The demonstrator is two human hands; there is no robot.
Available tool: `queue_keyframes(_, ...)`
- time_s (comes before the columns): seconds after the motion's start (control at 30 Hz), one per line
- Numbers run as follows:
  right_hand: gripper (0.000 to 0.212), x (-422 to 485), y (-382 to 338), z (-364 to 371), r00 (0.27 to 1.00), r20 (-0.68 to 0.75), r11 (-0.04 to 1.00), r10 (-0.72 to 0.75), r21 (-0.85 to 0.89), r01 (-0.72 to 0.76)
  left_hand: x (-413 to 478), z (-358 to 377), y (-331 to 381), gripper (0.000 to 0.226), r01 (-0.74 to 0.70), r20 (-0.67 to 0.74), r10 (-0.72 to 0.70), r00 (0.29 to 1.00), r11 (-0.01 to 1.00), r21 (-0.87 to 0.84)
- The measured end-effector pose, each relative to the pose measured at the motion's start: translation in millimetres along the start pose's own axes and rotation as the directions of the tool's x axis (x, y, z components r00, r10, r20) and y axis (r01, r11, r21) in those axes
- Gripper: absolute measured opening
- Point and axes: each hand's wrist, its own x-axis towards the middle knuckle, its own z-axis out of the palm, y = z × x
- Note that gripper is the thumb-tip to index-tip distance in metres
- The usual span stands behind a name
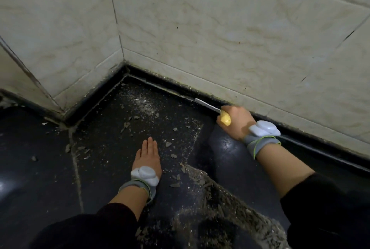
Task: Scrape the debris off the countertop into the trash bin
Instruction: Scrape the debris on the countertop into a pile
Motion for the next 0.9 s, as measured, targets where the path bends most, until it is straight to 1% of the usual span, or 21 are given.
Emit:
queue_keyframes(0.1, 0.026, 1.3, -6.7, 8.9, 0.998, 0.025, 0.997, -0.058, -0.049, 0.059, -0.1, 0.8, -0.9, 0.057, -0.006, -0.014, 0.006, 1.000, 1.000, 0.000)
queue_keyframes(0.2, 0.014, -1.0, -9.0, -3.9, 0.988, 0.070, 0.989, -0.141, -0.032, 0.143, -1.7, 0.1, 0.2, 0.056, -0.008, -0.009, 0.008, 1.000, 1.000, 0.001)
queue_keyframes(0.3, 0.020, 5.2, -12.7, -12.8, 0.989, 0.048, 0.990, -0.139, -0.034, 0.140, -0.7, 0.9, 0.1, 0.057, -0.009, -0.020, 0.009, 1.000, 1.000, -0.004)
queue_keyframes(0.4, 0.014, 18.0, -20.9, 0.8, 0.995, 0.010, 0.993, -0.102, -0.051, 0.103, 0.4, 2.7, -1.6, 0.058, -0.010, -0.017, 0.010, 1.000, 1.000, -0.009)
queue_keyframes(0.47, 0.019, 22.7, -29.0, 11.4, 0.995, 0.021, 0.995, -0.093, -0.046, 0.094, 0.6, 3.4, -2.1, 0.058, -0.011, -0.011, 0.011, 1.000, 1.000, -0.018)
queue_keyframes(0.53, 0.025, 21.6, -34.9, 16.8, 0.991, 0.047, 0.989, -0.127, -0.072, 0.130, 0.9, 4.1, -2.2, 0.059, -0.015, -0.019, 0.014, 1.000, 1.000, -0.011)
queue_keyframes(0.57, 0.025, 19.4, -37.0, 15.7, 0.986, 0.062, 0.984, -0.156, -0.077, 0.160, 0.9, 4.6, -2.3, 0.060, -0.018, -0.022, 0.018, 1.000, 1.000, -0.008)
queue_keyframes(0.67, 0.014, 15.2, -40.0, -0.2, 0.975, 0.076, 0.976, -0.210, -0.035, 0.213, 1.2, 4.2, -2.6, 0.060, -0.022, -0.023, 0.021, 0.999, 1.000, -0.015)
queue_keyframes(0.73, 0.020, 18.5, -41.4, -10.1, 0.981, 0.043, 0.982, -0.189, -0.021, 0.190, 1.2, 4.4, -2.9, 0.060, -0.023, -0.027, 0.023, 0.999, 1.000, -0.015)
queue_keyframes(0.8, 0.022, 24.4, -42.2, -12.0, 0.992, 0.011, 0.991, -0.129, -0.026, 0.129, 1.1, 4.9, -3.1, 0.060, -0.027, -0.029, 0.026, 0.999, 1.000, -0.017)
queue_keyframes(0.9, 0.025, 35.2, -45.7, 2.1, 0.998, -0.020, 0.997, -0.064, -0.039, 0.064, 1.4, 6.3, -3.3, 0.060, -0.026, -0.030, 0.025, 0.999, 0.999, -0.022)
